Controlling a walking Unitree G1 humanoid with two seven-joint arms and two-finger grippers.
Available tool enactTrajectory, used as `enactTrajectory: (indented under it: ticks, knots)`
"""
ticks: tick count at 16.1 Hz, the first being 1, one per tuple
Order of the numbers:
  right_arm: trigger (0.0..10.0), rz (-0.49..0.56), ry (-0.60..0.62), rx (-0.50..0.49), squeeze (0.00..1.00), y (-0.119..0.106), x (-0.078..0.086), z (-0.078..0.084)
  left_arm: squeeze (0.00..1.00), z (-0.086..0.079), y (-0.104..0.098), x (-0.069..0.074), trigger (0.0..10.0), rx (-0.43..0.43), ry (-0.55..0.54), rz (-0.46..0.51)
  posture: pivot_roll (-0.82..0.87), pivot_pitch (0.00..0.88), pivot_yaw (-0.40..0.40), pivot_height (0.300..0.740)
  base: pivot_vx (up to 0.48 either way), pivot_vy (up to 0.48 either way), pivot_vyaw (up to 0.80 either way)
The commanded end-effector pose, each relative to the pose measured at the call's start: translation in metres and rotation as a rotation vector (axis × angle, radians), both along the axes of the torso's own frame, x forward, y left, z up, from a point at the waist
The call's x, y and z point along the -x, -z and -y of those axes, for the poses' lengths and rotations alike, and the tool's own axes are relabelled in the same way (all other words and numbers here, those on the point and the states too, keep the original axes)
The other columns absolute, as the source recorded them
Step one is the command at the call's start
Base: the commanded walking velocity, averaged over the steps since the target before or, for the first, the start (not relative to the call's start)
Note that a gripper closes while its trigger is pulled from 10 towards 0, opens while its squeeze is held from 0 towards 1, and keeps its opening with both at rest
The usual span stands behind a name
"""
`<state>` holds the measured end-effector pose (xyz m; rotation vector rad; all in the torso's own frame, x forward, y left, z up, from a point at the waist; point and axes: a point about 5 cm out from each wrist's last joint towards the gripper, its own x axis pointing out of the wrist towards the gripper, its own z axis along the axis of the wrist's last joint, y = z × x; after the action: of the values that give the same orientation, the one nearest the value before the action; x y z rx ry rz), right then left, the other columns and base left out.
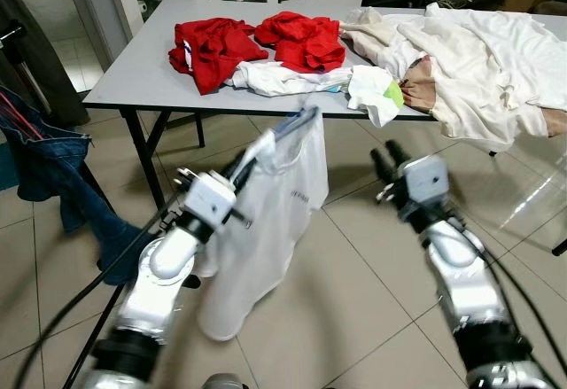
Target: Hang hanger
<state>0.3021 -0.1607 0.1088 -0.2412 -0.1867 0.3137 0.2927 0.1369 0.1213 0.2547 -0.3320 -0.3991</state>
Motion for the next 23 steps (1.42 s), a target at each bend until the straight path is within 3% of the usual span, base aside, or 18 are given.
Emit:
enactTrajectory:
  ticks: [1,5,10,19,23]
  knots:
    - [10.0,0.017,-0.003,-0.012,0.00,-0.0038,0.0004,-0.0024,0.00,-0.0016,-0.0156,-0.0063,10.0,0.066,-0.043,0.046,0.20,0.000,-0.003,0.740,0.000,0.000,0.00]
    - [10.0,0.018,-0.014,-0.018,0.00,-0.0047,-0.0008,-0.0056,0.00,0.0049,-0.0211,-0.0105,10.0,0.085,-0.046,0.059,0.20,0.000,-0.006,0.740,0.000,0.000,0.00]
    - [10.0,0.026,-0.007,-0.021,0.00,-0.0071,-0.0033,-0.0039,0.00,-0.0017,-0.0206,-0.0129,10.0,0.086,-0.085,0.045,0.20,0.000,-0.007,0.740,0.000,0.000,0.00]
    - [10.0,0.021,-0.015,-0.022,0.00,-0.0056,-0.0026,-0.0069,0.00,0.0022,-0.0181,-0.0116,10.0,0.089,-0.081,0.035,0.21,0.000,-0.008,0.740,0.000,0.000,0.00]
    - [10.0,0.024,-0.015,-0.028,0.00,-0.0064,-0.0025,-0.0084,0.00,0.0030,-0.0190,-0.0124,10.0,0.090,-0.082,0.037,0.20,0.000,-0.006,0.740,0.286,0.000,0.00]
